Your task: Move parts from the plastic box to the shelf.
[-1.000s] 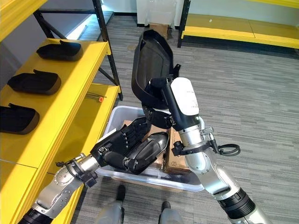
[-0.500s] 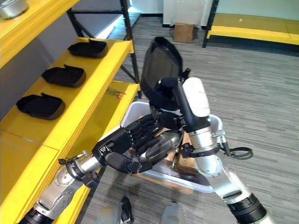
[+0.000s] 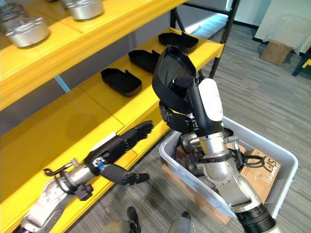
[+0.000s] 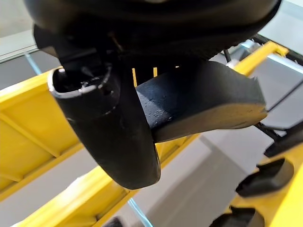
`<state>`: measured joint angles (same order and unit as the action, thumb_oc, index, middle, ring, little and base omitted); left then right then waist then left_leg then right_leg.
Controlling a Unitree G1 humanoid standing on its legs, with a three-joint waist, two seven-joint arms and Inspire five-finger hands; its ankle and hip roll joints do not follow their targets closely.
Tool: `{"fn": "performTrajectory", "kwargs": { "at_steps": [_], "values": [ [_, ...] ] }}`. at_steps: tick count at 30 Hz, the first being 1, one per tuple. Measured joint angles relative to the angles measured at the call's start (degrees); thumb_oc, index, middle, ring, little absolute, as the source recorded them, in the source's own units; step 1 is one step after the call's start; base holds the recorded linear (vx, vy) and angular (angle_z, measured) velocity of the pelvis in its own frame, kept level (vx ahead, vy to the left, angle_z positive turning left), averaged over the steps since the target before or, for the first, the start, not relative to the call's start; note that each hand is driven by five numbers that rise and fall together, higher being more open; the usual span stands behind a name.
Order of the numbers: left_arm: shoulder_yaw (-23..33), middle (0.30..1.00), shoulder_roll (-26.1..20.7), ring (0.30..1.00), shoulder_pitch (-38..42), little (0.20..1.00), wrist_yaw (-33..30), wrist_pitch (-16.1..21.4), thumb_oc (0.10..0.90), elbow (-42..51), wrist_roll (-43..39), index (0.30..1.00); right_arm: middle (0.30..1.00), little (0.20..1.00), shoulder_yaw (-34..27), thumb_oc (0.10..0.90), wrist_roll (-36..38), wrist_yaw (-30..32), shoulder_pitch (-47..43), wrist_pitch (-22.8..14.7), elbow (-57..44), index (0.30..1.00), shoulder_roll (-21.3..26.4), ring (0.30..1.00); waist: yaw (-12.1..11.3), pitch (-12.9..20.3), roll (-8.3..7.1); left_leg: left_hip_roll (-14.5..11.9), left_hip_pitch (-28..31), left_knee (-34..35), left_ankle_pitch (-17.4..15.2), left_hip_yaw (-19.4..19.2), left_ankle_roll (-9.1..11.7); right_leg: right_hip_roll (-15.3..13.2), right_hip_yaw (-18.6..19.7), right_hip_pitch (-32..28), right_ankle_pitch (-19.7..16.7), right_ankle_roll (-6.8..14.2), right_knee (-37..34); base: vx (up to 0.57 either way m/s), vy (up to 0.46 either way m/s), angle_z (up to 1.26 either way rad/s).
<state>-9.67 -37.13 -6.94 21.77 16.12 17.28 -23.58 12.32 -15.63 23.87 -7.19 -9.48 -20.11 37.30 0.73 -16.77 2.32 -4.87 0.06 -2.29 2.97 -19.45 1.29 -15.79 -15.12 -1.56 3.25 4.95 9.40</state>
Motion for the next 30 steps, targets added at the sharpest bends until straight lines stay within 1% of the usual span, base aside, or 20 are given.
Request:
{"fn": "performTrajectory", "kwargs": {
  "at_steps": [2, 3, 4, 6, 9, 12, 16, 17, 18, 20, 21, 22, 23, 24, 25, 26, 27, 28, 29, 30],
  "values": [
    [2.85, 1.000, -0.21, 1.000, -1.34, 1.000, -1.57, 1.26, 0.900, 0.28, 2.29, 1.000, 0.300, 0.300, 0.00, 0.400, -0.06, -0.02, 1.15, -0.03, 0.00, 0.300, -0.12, 0.300, -0.80, 0.26, -0.28, 0.73, -0.05, 0.54, 0.13, -0.16, -0.61, -0.36, 0.03, -0.89, -1.56, 0.45, -2.03, -0.05, 0.077, 0.02],
    [4.35, 1.000, -0.22, 1.000, -1.88, 1.000, -3.25, 2.89, 0.900, 0.49, 5.29, 1.000, 0.300, 0.300, 0.01, 0.400, -0.17, -0.09, 1.77, -0.03, 0.01, 0.300, -0.12, 0.300, -1.29, 0.37, -0.41, 1.21, -0.14, 0.65, 0.54, -0.05, -0.91, -0.42, -0.23, -1.86, -3.16, 1.67, -4.04, -0.04, 0.018, 0.05],
    [5.11, 1.000, -0.25, 1.000, -2.27, 1.000, -3.83, 3.51, 0.900, 0.88, 6.73, 1.000, 0.300, 0.300, 0.04, 0.400, -0.19, -0.13, 1.88, -0.05, 0.01, 0.300, -0.12, 0.300, -1.44, 0.42, -0.48, 1.29, -0.32, 0.65, 0.63, -0.02, -0.81, -0.41, -0.44, -2.10, -3.67, 1.88, -4.94, -0.05, 0.036, 0.11],
    [6.01, 1.000, -0.25, 1.000, -3.59, 1.000, -5.23, 5.52, 0.900, 2.05, 8.24, 1.000, 0.300, 0.300, 0.01, 0.400, -0.29, -0.13, 2.00, -0.18, 0.00, 0.300, 0.24, 0.300, -2.55, 0.57, -0.77, 1.42, -1.05, 0.55, 1.19, 0.48, -1.44, -0.16, -1.29, -3.02, -5.52, 3.38, -7.34, -0.05, 0.047, 0.11],
    [6.04, 1.000, -0.19, 1.000, -5.33, 1.000, -5.22, 5.65, 0.900, 3.74, 8.26, 1.000, 0.300, 0.300, 0.02, 0.400, -2.39, -0.17, 2.02, -0.41, 0.01, 0.300, 0.85, 0.300, -2.98, 0.60, -0.83, 1.13, -1.26, 0.58, 1.35, 1.11, -1.27, 0.40, -2.23, -3.89, -6.01, 3.82, -8.66, -0.04, 0.049, 0.10],
    [6.01, 1.000, 0.20, 1.000, -6.48, 1.000, -5.39, 5.66, 0.900, 4.10, 8.23, 1.000, 0.300, 0.300, -0.02, 0.400, -2.13, -1.93, 1.87, -2.06, -0.18, 0.300, 3.31, 0.300, -4.28, 0.58, -1.13, 0.93, -1.20, 0.56, 1.48, 1.76, -1.07, 1.12, -2.89, -4.81, -6.26, 3.87, -9.55, -0.06, 0.076, 0.08],
    [6.04, 1.000, 0.20, 1.000, -7.16, 1.000, -5.96, 5.59, 0.900, 3.99, 7.93, 1.000, 0.300, 0.300, 0.49, 0.400, -2.03, -6.87, -0.55, -3.53, -0.18, 0.300, 4.21, 0.300, -5.83, 0.74, -2.72, 0.74, -1.59, 0.47, 1.59, 2.64, -0.89, 1.49, -3.86, -5.19, -6.25, 3.85, -9.84, -0.06, 0.035, 0.12],
    [6.06, 1.000, 0.17, 1.000, -7.10, 1.000, -5.88, 5.58, 0.900, 3.60, 7.63, 1.000, 0.300, 0.300, 1.74, 0.400, -2.19, -9.14, -2.88, -3.50, -0.14, 0.300, 4.94, 0.300, -6.36, 0.73, -3.94, 0.68, -2.24, 0.04, 1.58, 3.33, -0.87, 1.62, -4.63, -5.22, -6.22, 3.81, -9.84, -0.02, -0.026, 0.21],
    [6.06, 1.000, 0.15, 1.000, -7.08, 1.000, -5.68, 5.56, 0.900, 3.39, 7.13, 1.000, 0.300, 0.300, 2.41, 0.400, -2.32, -9.63, -3.70, -3.51, -0.11, 0.300, 5.45, 0.300, -6.56, 0.78, -4.48, 0.63, -2.65, -0.32, 1.54, 3.80, -0.82, 1.70, -4.98, -5.22, -6.16, 3.72, -9.84, 0.00, -0.089, 0.34],
    [6.49, 1.000, -0.15, 1.000, -6.71, 1.000, -4.57, 5.50, 0.900, 2.74, 5.23, 1.000, 0.300, 0.300, 3.08, 0.400, -4.46, -10.96, -5.06, -4.11, 0.14, 0.300, 6.16, 0.300, -8.71, 0.69, -7.02, 0.20, -4.06, -2.09, 0.73, 5.61, -0.61, 2.14, -5.83, -5.14, -5.63, 3.10, -8.77, 0.04, -0.137, 0.32],
    [6.28, 1.000, -0.01, 1.000, -5.74, 1.000, -3.66, 5.43, 0.900, 1.75, 4.11, 1.000, 0.300, 0.300, 3.10, 0.400, -5.38, -10.97, -5.22, -4.09, 0.27, 0.300, 6.60, 0.300, -8.84, 0.59, -7.15, -0.18, -5.14, -3.51, -0.62, 7.14, -0.66, 2.14, -5.81, -4.51, -5.02, 3.06, -6.19, 0.16, -0.290, 0.79],
    [5.92, 1.000, -0.16, 1.000, -4.13, 1.000, -2.52, 5.10, 0.900, 0.08, 3.55, 1.000, 0.300, 0.300, 3.17, 0.400, -7.17, -11.01, -4.90, -4.01, 0.34, 0.300, 7.02, 0.300, -7.89, 0.47, -7.05, -0.54, -6.17, -5.04, -0.84, 10.75, -0.86, 2.16, -4.48, -3.31, -3.96, 2.18, -0.27, 0.14, -0.292, 0.94],
    [5.75, 1.000, -0.20, 1.000, -3.37, 1.000, -2.21, 5.06, 0.900, -0.65, 3.58, 1.000, 0.300, 0.300, 3.13, 0.400, -8.17, -11.01, -4.67, -4.02, 0.17, 0.300, 7.40, 0.300, -7.71, -0.04, -6.82, -0.87, -5.80, -5.03, -0.84, 13.34, -1.03, 1.99, -1.55, -0.55, -1.97, 2.47, 5.24, 0.19, -0.591, 1.30],
    [5.68, 1.000, -1.11, 1.000, -2.89, 1.000, -2.30, 5.06, 0.900, -1.21, 3.66, 1.000, 0.300, 0.300, 3.14, 0.400, -9.19, -11.04, -4.16, -4.58, -0.24, 0.300, 8.00, 0.300, -7.39, -0.39, -6.99, -1.14, -6.16, -5.45, -0.90, 16.15, -1.00, 3.29, 5.90, 0.97, 1.22, 2.05, 7.07, 0.20, -0.759, 1.12],
    [5.70, 1.000, -3.51, 1.000, -1.89, 1.000, -2.53, 5.49, 0.900, -1.33, 4.27, 1.000, 0.300, 0.300, 3.14, 0.400, -10.26, -10.98, -5.05, -5.06, -1.19, 0.300, 8.41, 0.300, -9.13, -0.63, -8.78, -1.17, -7.01, -4.90, -1.00, 17.49, -0.80, 1.99, 8.83, 3.45, 0.86, 2.26, 0.36, 0.22, -0.782, 1.25],
    [4.79, 1.000, -4.52, 1.000, -0.70, 1.000, -3.18, 5.66, 0.900, -2.00, 4.42, 1.000, 0.300, 0.300, 3.27, 0.400, -10.97, -10.70, -6.57, -5.59, -1.18, 0.300, 8.35, 0.300, -9.00, -0.81, -8.69, -1.78, -8.96, -4.90, -1.33, 19.66, -0.26, 2.45, 9.61, 4.65, -1.30, 4.31, -3.90, 0.18, -0.570, 1.11],
    [4.12, 1.000, -5.46, 1.000, 0.93, 1.000, -3.74, 5.93, 0.900, -3.57, 5.20, 1.000, 0.300, 0.300, 3.52, 0.400, -11.41, -10.36, -9.17, -6.43, -0.15, 0.300, 7.79, 0.300, -8.67, -1.31, -9.64, -1.51, -10.43, -5.04, -1.60, 20.08, -0.39, 3.41, 8.81, 5.26, -1.82, 4.62, -7.64, 0.05, -0.371, 1.21],
    [4.10, 1.000, -6.97, 1.000, 1.82, 1.000, -4.00, 5.63, 0.900, -3.57, 6.28, 1.000, 0.300, 0.300, 3.83, 0.400, -11.43, -10.35, -11.92, -6.16, 0.06, 0.300, 8.38, 0.300, -7.72, -2.45, -11.68, 1.31, -14.08, -15.98, -3.54, 21.49, -4.03, 1.37, 11.52, 5.42, 2.24, 5.01, -8.60, 0.05, -0.354, 1.01],
    [4.08, 1.000, -8.15, 1.000, 1.84, 1.000, -3.99, 5.75, 0.900, -3.55, 6.56, 1.000, 0.300, 0.300, 4.06, 0.400, -11.52, -10.30, -13.53, -5.88, 0.25, 0.300, 8.46, 0.300, -7.87, -3.00, -12.63, 1.40, -14.68, -18.49, -6.89, 20.91, 0.32, 1.05, 13.79, 4.98, 1.19, 6.00, -8.53, 0.08, -0.281, 0.97],
    [3.45, 1.000, -8.45, 1.000, 0.91, 1.000, -5.03, 5.69, 0.900, -3.72, 7.04, 1.000, 0.300, 0.300, 4.52, 0.400, -11.93, -10.31, -13.77, -6.12, -0.03, 0.300, 8.06, 0.300, -7.68, -3.38, -12.54, 1.27, -15.97, -19.42, -7.32, 22.35, 0.69, 1.99, 14.59, 6.03, -3.91, 5.30, -7.23, 0.09, -0.102, 0.55]
  ]
}}
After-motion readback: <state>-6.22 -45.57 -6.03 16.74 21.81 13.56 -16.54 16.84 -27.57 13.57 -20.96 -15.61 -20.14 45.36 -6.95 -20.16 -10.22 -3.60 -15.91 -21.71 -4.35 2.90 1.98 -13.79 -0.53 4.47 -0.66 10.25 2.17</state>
